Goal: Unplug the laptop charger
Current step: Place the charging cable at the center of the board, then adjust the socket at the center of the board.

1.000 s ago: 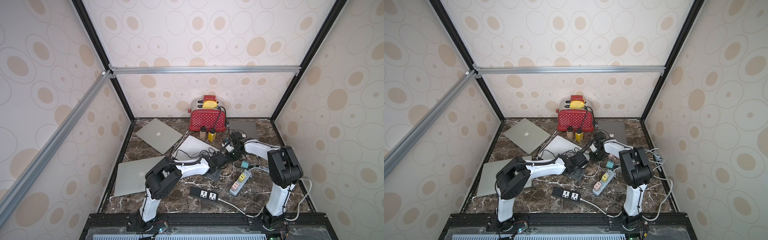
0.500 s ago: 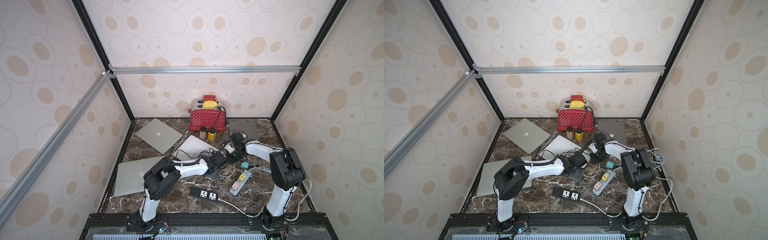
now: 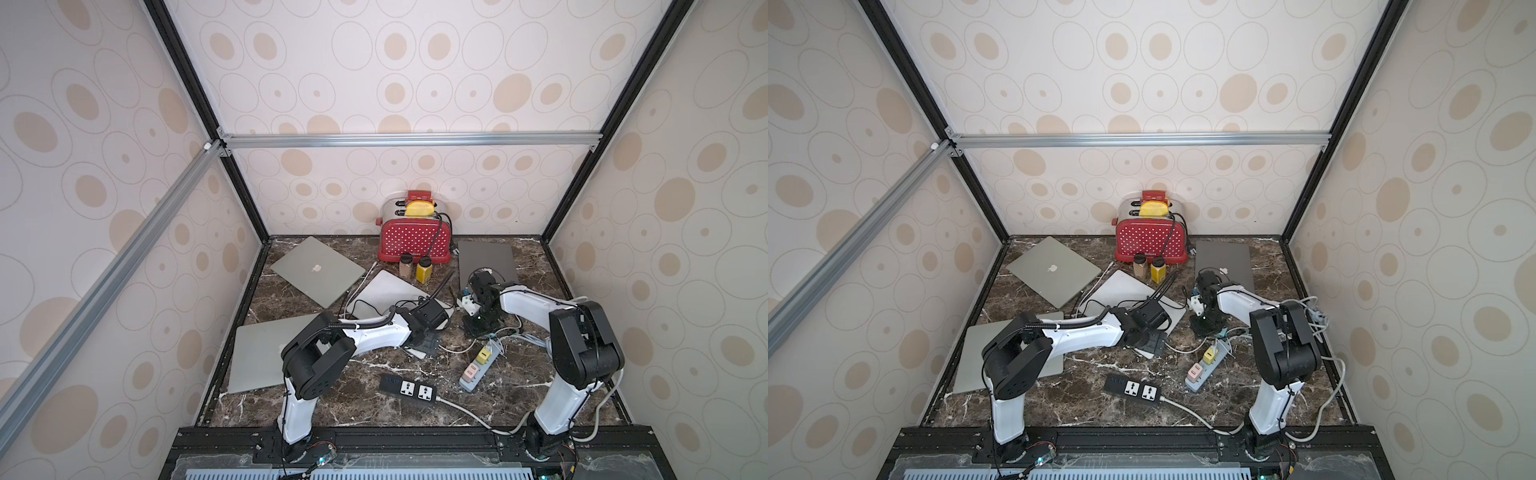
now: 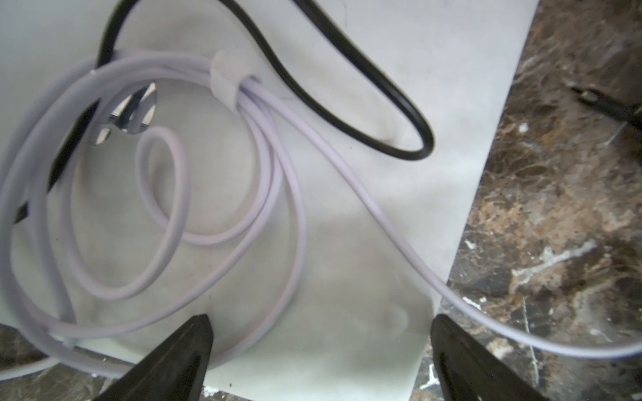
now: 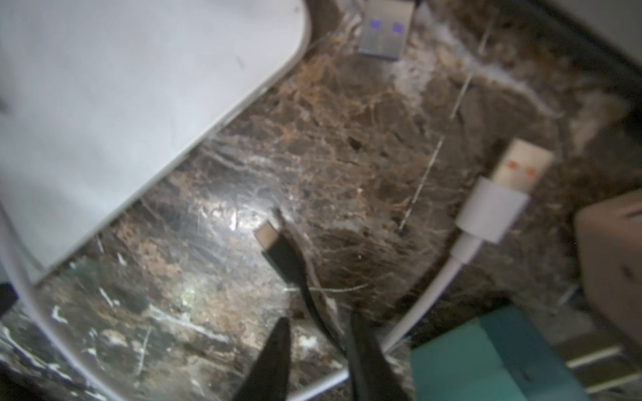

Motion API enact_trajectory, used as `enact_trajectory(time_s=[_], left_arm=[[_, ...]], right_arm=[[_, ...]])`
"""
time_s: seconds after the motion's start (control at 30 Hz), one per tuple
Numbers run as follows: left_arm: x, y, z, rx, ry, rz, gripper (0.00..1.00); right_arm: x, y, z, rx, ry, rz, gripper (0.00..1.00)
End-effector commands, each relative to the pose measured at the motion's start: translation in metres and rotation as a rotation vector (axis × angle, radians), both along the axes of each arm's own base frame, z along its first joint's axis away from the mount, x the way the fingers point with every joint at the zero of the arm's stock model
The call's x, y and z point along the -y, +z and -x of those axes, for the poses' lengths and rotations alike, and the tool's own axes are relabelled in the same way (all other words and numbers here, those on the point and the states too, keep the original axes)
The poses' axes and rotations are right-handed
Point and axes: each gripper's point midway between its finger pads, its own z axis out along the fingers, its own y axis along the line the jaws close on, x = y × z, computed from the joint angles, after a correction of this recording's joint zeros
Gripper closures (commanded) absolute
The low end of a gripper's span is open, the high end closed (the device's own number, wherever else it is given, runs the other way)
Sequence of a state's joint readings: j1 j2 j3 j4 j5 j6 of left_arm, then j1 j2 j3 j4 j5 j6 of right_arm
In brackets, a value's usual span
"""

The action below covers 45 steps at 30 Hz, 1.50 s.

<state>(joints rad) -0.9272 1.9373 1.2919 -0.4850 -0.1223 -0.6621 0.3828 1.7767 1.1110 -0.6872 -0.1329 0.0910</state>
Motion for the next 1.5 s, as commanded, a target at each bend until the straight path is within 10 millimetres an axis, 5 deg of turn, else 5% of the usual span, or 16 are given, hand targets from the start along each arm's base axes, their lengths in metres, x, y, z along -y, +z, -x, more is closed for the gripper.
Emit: enact_trajectory(time_s=[0.0, 0.23, 0.47, 0.57, 0.73, 0.9, 1.47], left_arm=[[-0.016, -0.008, 0.023, -0.122, -0.027, -0.028, 0.01], [-0.006, 0.047, 0.047, -0.108, -0.179, 0.136, 0.01], [0.021, 0.073, 0.086, -0.149, -0.340, 0.262, 0.01], [0.037, 0.065, 0.102, -0.197, -0.371, 0.317, 0.01], [0.037, 0.042, 0.112, -0.242, -0.350, 0.355, 0.01], [0.028, 0.032, 0.121, -0.259, -0.337, 0.374, 0.01], [0.021, 0.034, 0.127, -0.230, -0.288, 0.475, 0.01]], right_arm=[[-0.004, 0.026, -0.013, 0.047, -0.016, -0.003, 0.50], [-0.009, 0.096, -0.028, 0.201, -0.046, -0.063, 0.42], [0.000, 0.132, 0.042, 0.188, -0.120, -0.123, 0.41], [-0.003, 0.132, 0.083, 0.169, -0.163, -0.175, 0.42], [-0.013, 0.133, 0.138, 0.160, -0.162, -0.274, 0.42], [-0.006, 0.121, 0.169, 0.138, -0.117, -0.180, 0.43], [-0.009, 0.069, 0.142, 0.181, -0.069, 0.027, 0.44]])
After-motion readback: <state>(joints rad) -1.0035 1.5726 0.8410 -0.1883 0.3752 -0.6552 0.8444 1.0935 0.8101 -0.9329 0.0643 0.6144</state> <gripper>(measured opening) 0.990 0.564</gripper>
